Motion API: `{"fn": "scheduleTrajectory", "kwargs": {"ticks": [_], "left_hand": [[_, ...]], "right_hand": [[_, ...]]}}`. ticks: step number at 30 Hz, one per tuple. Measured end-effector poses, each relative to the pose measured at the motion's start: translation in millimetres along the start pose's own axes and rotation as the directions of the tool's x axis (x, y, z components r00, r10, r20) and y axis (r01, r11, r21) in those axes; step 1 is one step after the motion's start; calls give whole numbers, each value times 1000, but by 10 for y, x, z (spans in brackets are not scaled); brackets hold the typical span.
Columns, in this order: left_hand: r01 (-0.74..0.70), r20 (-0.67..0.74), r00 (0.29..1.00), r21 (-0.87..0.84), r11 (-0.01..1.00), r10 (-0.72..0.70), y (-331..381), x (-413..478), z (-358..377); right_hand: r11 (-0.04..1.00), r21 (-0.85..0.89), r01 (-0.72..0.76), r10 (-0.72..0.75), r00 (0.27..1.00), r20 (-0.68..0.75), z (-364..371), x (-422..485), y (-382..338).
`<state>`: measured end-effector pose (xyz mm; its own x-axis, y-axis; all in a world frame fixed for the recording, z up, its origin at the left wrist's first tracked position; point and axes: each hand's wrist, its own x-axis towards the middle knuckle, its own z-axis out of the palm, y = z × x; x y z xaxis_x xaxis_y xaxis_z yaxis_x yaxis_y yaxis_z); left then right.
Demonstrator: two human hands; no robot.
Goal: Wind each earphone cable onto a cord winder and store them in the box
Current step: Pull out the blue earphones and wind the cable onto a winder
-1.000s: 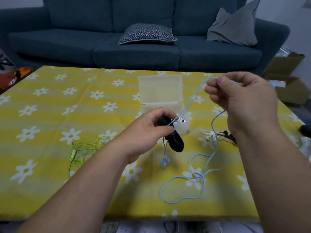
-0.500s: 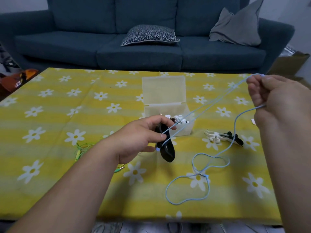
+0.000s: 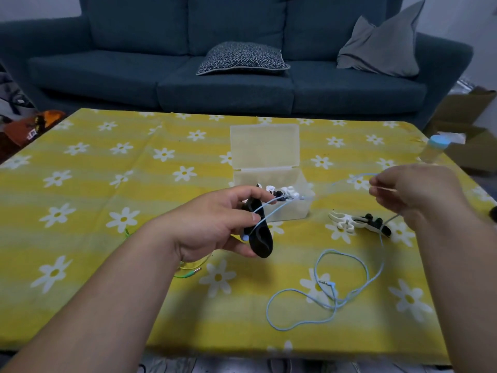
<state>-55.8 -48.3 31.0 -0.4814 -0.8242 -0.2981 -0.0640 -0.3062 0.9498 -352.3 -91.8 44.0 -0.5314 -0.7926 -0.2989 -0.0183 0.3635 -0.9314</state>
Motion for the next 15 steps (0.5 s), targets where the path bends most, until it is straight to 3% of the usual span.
{"fn": "scheduleTrajectory", "kwargs": {"ticks": [2, 4, 6, 8, 10, 11, 13, 15], "left_hand": [[15, -9, 1000, 7, 1000, -15, -1, 3, 7], [28, -18, 999, 11, 1000, -28, -2, 11, 14], [36, -18, 999, 22, 999, -36, 5, 16, 21], [40, -3, 999, 36, 999, -40, 11, 21, 37], [40, 20, 999, 42, 998, -41, 10, 25, 58], [37, 27, 999, 37, 999, -38, 13, 25, 71], [24, 26, 999, 32, 999, -25, 21, 22, 82], [19, 18, 1000, 33, 999, -19, 34, 11, 76]], "right_hand": [[975, -220, 35, -37, 999, -5, 9, -15, 45], [869, -479, 125, -150, 989, -14, 43, -63, 63], [761, -580, 290, -316, 947, 59, 126, -194, 41], [754, -419, 506, -394, 859, 327, 271, -418, 2], [824, -178, 538, -310, 691, 653, 449, -636, 1], [843, -142, 519, -240, 599, 764, 515, -699, 19], [844, -173, 507, -103, 470, 877, 594, -720, 96], [824, -235, 516, -5, 420, 907, 605, -685, 149]]}}
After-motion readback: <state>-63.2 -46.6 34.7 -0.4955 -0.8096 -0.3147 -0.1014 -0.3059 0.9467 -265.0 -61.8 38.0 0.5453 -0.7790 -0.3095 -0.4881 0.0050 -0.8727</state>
